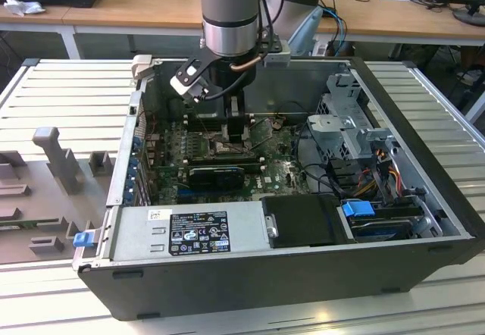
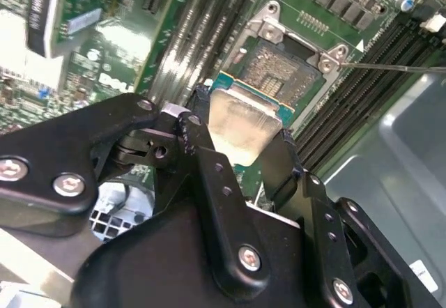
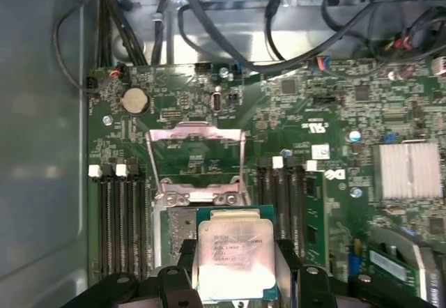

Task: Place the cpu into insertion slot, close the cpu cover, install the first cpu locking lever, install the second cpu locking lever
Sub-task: 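Place the cpu into insertion slot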

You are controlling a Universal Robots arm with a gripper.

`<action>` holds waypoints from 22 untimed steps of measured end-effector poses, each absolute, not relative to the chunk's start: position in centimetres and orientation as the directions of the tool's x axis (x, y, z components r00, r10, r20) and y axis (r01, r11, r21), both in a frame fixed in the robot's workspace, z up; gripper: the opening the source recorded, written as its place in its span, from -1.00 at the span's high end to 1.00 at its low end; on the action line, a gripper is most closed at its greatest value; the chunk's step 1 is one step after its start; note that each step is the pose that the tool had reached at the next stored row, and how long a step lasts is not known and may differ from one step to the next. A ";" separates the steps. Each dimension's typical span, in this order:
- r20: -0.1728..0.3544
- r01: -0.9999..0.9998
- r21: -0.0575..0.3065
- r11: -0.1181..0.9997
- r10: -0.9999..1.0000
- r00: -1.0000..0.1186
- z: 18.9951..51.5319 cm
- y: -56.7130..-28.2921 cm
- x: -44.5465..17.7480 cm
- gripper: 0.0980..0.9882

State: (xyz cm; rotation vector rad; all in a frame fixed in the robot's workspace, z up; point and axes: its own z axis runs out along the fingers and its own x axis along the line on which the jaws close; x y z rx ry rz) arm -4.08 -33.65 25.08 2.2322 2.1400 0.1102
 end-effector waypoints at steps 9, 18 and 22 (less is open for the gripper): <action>0.019 0.996 0.084 -0.029 0.999 0.028 23.0 -32.9 -4.8 0.03; 0.019 0.996 0.084 -0.031 0.999 0.029 21.9 -32.3 -5.1 0.03; 0.019 0.996 0.084 -0.038 0.999 0.036 21.4 -32.2 -5.1 0.03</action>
